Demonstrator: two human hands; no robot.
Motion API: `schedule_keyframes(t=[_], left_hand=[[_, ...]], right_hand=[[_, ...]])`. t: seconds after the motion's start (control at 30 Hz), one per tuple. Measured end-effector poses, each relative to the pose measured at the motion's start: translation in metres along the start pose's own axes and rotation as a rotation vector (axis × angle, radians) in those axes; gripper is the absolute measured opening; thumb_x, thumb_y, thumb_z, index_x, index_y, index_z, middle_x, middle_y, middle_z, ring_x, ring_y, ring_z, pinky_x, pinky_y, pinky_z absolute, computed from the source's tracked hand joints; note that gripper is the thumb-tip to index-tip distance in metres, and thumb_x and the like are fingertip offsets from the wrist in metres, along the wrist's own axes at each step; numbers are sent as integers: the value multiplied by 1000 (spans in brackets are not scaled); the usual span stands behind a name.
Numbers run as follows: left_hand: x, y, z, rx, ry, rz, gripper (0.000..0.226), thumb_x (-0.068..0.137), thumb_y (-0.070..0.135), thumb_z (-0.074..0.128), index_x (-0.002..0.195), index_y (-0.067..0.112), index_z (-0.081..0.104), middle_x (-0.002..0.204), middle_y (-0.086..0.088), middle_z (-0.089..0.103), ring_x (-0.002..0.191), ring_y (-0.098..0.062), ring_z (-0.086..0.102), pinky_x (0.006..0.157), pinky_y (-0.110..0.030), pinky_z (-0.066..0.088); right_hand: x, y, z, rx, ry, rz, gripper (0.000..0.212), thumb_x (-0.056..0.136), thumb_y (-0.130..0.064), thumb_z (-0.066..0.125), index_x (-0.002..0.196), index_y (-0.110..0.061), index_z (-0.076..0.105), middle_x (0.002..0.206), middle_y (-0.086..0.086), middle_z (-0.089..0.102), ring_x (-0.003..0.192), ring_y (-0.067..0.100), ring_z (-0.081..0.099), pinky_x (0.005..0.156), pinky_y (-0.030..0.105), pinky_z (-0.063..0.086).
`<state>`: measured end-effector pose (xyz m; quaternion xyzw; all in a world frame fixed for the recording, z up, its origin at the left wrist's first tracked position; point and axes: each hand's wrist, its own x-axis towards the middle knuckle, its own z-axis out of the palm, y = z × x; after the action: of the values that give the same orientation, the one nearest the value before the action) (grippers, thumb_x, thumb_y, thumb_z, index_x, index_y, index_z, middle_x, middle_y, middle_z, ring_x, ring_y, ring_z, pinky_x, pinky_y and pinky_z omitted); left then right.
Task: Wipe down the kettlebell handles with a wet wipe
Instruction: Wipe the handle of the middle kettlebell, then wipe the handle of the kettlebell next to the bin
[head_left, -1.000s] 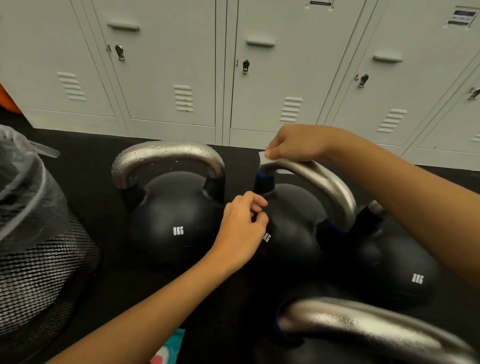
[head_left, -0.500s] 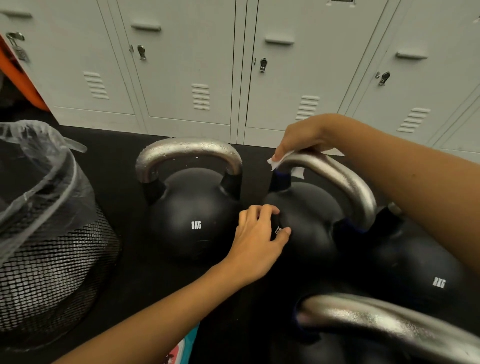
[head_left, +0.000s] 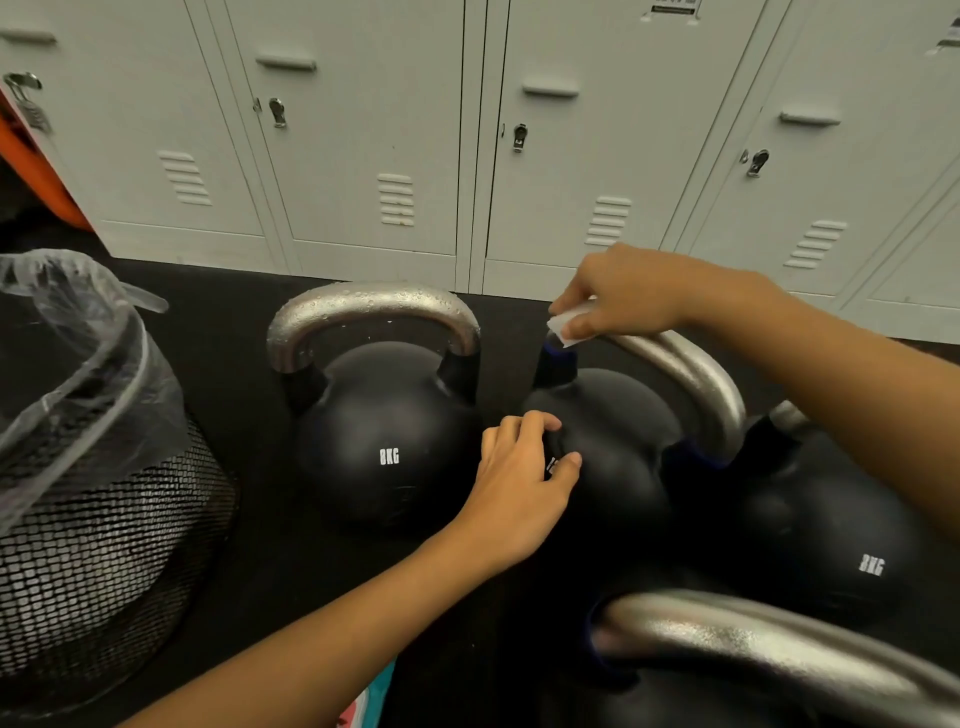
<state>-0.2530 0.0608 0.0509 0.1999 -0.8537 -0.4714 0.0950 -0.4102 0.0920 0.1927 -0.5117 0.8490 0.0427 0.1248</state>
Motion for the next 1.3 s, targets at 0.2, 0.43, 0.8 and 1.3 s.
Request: schedule_keyframes(t=[0.2, 0.43, 0.8, 1.3], left_hand=[[-4, -3, -4, 11, 6, 6, 35, 98, 33, 50, 131, 24, 41, 133, 6, 40, 129, -9, 26, 104, -23, 27], [-3, -3, -4, 14, 15, 10, 32, 98, 31, 51, 129, 24, 44, 129, 6, 43, 125, -9, 29, 98, -20, 26], [-7, -3, -10, 18, 4, 23, 31, 98, 31, 50, 128, 26, 44, 126, 9, 44, 120, -4, 29, 92, -18, 24], [-23, -30, -53, 1, 215, 24, 28, 95, 24, 56, 122, 24, 53, 118, 10, 50, 118, -6, 39, 100, -28, 37]], right_hand=[[41, -8, 15, 81, -72, 142, 29, 94, -29, 60, 106, -4, 68, 112, 15, 67, 99, 27, 60, 92, 39, 48], [11, 14, 8, 317, 72, 271, 30, 97, -33, 52, 86, -7, 62, 87, 12, 62, 75, 23, 56, 73, 37, 44], [-3, -4, 11, 180, 216, 90, 30, 96, -27, 62, 119, -9, 71, 117, 8, 71, 99, 23, 63, 85, 28, 45], [68, -50, 33, 934, 360, 308, 29, 102, -26, 50, 111, -3, 66, 115, 16, 65, 99, 30, 60, 91, 40, 52]])
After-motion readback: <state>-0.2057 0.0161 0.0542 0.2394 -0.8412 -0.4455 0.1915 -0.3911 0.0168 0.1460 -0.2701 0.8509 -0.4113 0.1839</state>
